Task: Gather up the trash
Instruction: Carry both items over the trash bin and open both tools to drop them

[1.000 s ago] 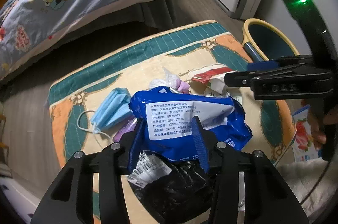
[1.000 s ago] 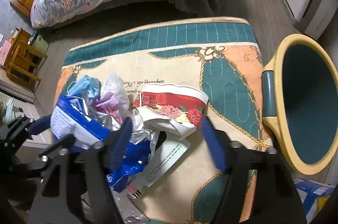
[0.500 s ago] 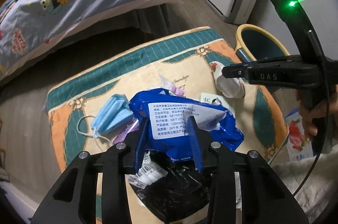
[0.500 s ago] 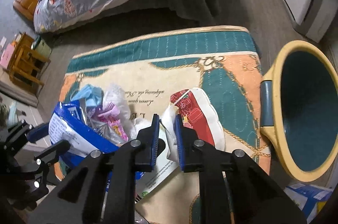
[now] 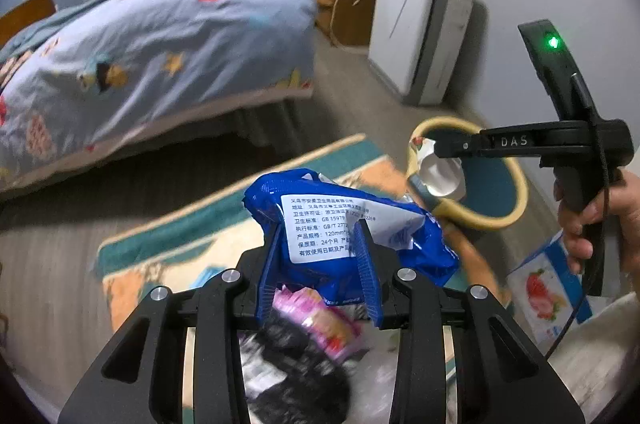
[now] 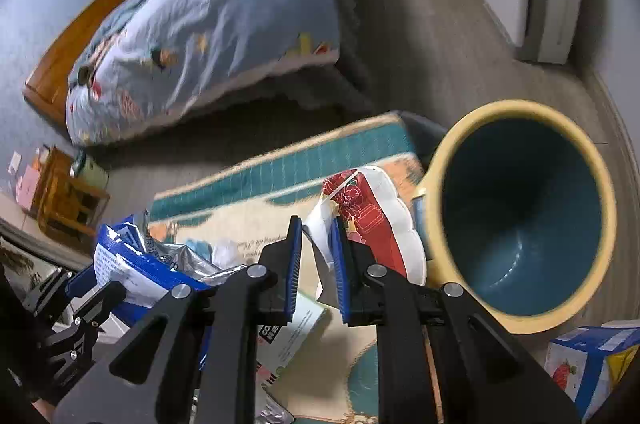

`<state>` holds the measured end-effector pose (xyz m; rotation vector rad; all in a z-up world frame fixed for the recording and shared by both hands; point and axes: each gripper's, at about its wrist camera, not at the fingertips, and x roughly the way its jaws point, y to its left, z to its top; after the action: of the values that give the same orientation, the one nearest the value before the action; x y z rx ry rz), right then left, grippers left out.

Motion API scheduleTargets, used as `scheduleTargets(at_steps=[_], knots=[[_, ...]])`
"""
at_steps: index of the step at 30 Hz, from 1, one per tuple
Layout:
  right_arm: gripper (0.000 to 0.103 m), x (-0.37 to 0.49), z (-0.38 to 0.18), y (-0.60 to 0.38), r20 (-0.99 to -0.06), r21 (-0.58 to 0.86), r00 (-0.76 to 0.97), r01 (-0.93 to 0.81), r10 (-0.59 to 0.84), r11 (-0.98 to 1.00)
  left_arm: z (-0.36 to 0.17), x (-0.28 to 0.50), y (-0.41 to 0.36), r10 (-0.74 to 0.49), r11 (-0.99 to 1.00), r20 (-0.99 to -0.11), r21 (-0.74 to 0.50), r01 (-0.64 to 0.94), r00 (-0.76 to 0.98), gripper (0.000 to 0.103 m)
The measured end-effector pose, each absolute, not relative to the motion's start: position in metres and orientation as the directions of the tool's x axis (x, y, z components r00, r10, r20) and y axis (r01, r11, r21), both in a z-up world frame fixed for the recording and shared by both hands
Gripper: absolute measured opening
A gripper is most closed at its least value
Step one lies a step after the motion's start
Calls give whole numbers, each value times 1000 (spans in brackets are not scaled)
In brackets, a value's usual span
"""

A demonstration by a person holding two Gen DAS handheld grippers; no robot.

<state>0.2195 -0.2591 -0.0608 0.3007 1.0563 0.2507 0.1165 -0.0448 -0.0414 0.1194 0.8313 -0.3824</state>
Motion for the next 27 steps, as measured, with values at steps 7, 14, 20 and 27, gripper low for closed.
scheduleTargets(at_steps=[7,14,20,27], knots=[[15,219,-31,-320,-775,341,568,9,276,940,-26,131,-95,-338,901,-712,-54,431,616,37],[15,222,-43,-386,-770,395,592,147,239,907,-28,151,-162,-351,883,-704,-29,469,617,37],[15,224,-68,-417,-797,405,564,234,216,884,-61,178,-220,-316,873,-756,6,488,574,37],[15,227,-89,-440,-811,431,539,291,226,854,-93,211,-266,-260,875,-802,39,482,537,39]])
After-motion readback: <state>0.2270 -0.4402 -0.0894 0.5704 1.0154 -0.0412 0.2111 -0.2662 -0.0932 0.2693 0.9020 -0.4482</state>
